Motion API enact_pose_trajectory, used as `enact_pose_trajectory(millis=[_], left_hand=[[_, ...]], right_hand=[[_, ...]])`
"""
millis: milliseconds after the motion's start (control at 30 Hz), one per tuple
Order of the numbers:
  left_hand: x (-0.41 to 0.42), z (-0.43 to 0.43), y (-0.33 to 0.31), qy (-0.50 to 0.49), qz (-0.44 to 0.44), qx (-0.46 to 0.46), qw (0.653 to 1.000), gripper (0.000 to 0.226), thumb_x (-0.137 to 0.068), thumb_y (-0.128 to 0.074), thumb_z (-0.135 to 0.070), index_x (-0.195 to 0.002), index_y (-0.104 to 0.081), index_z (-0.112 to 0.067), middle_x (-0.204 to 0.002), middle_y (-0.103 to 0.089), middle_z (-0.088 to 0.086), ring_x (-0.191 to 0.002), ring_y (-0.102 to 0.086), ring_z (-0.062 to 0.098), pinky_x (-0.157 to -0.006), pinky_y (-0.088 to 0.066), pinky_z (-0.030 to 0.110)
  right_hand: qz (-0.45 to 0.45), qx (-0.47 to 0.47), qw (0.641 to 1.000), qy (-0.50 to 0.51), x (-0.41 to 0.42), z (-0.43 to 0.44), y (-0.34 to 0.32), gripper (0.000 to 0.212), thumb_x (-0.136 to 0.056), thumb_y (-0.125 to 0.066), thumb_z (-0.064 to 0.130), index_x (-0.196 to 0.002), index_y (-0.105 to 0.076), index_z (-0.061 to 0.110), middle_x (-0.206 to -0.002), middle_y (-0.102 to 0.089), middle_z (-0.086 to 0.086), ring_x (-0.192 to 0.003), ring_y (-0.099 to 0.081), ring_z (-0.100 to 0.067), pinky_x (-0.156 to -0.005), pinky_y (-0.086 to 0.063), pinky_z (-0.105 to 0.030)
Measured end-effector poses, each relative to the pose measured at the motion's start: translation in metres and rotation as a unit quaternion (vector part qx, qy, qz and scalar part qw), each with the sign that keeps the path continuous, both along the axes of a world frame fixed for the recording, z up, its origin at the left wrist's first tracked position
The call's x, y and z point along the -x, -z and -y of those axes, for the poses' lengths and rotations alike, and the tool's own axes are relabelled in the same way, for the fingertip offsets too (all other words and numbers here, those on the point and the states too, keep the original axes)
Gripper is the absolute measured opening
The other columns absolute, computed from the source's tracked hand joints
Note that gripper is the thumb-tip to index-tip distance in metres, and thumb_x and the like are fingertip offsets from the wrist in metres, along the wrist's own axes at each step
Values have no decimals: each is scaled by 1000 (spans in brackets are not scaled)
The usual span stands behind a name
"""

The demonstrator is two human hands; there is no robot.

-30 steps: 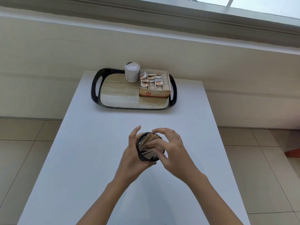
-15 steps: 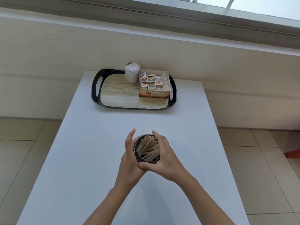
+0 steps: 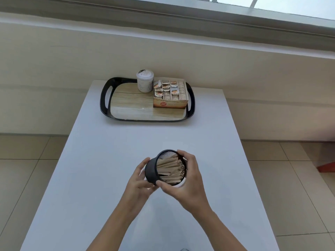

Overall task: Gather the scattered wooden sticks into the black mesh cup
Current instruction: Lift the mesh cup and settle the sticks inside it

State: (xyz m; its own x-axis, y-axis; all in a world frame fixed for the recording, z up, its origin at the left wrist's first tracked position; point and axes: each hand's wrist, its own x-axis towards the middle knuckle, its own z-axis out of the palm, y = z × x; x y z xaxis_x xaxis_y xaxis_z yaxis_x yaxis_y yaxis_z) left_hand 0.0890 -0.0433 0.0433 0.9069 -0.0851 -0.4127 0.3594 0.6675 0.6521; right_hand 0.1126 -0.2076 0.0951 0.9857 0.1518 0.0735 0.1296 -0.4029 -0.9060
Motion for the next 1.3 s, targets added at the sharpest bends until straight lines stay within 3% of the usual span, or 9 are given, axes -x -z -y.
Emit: enact_pose_trajectory(millis=[200, 400, 600, 700, 800, 933, 1033, 1200, 1300], left_hand=[[3, -1, -1, -69, -139, 147, 977, 50, -84, -50, -14, -133, -54, -6, -132, -59, 17, -109, -62, 41, -81, -55, 54], [-5, 4, -9, 18, -190, 215, 958, 69, -85, -65, -50, -131, -52, -1, -131, -55, 30, -121, -54, 46, -104, -44, 51], [-15, 7, -25, 7, -200, 281, 939, 53, -87, -68, -35, -127, -60, -1, -127, -62, 14, -115, -61, 30, -100, -47, 41], [-19, 6, -23, -4, -201, 286, 937, 41, -89, -64, -34, -118, -64, -4, -117, -66, 12, -107, -63, 27, -101, -46, 32], [-20, 7, -21, -6, -182, 257, 949, 41, -89, -63, -37, -103, -72, 0, -112, -69, 16, -96, -70, 30, -78, -58, 39], [-20, 12, -24, -15, -182, 225, 957, 41, -87, -64, -39, -107, -69, -3, -111, -70, 16, -91, -71, 28, -69, -60, 38], [-20, 13, -27, -20, -178, 216, 960, 42, -87, -63, -40, -108, -70, -4, -114, -69, 15, -100, -68, 28, -80, -58, 38], [-18, 10, -23, -27, -179, 234, 955, 42, -87, -63, -41, -93, -77, -2, -110, -71, 14, -95, -71, 28, -83, -57, 37], [-18, 10, -21, -36, -182, 246, 951, 42, -87, -63, -40, -91, -78, -1, -109, -72, 14, -91, -72, 28, -79, -59, 40]], right_hand=[[28, 14, 999, -1, 2, 2, -4, 86, -56, -88, 36, -128, -42, 25, -122, -48, 14, -118, -51, -7, -90, -41, -8], [59, 19, 997, -42, 3, -2, -5, 88, -58, -88, 32, -131, -41, 21, -124, -46, 13, -119, -51, -6, -92, -40, -7], [75, 57, 987, -131, 3, -2, -10, 82, -70, -84, 36, -135, -38, 16, -133, -38, 5, -127, -43, -14, -101, -40, -19], [174, 171, 963, -111, 3, -3, -20, 46, -87, -65, 43, -124, -51, 20, -141, -34, 4, -134, -35, -14, -110, -35, -39], [262, 311, 910, -85, 0, -13, -26, 23, -91, -56, 24, -112, -64, 19, -147, -35, -5, -136, -35, -25, -113, -25, -51], [210, 462, 861, -31, 1, -33, -30, 18, -83, -59, 23, -94, -71, 16, -148, -41, -10, -134, -42, -31, -111, -31, -54], [163, 488, 858, 5, 5, -42, -31, 11, -79, -65, 24, -81, -73, 18, -144, -47, -10, -131, -47, -32, -110, -32, -55], [163, 430, 888, 8, 16, -46, -36, 36, -90, -36, 26, -85, -72, 22, -143, -50, -8, -132, -47, -28, -108, -21, -48], [101, 432, 896, -28, 15, -41, -36, 45, -100, -23, 33, -103, -67, 25, -158, -23, 0, -146, -19, -23, -117, -3, -45]])
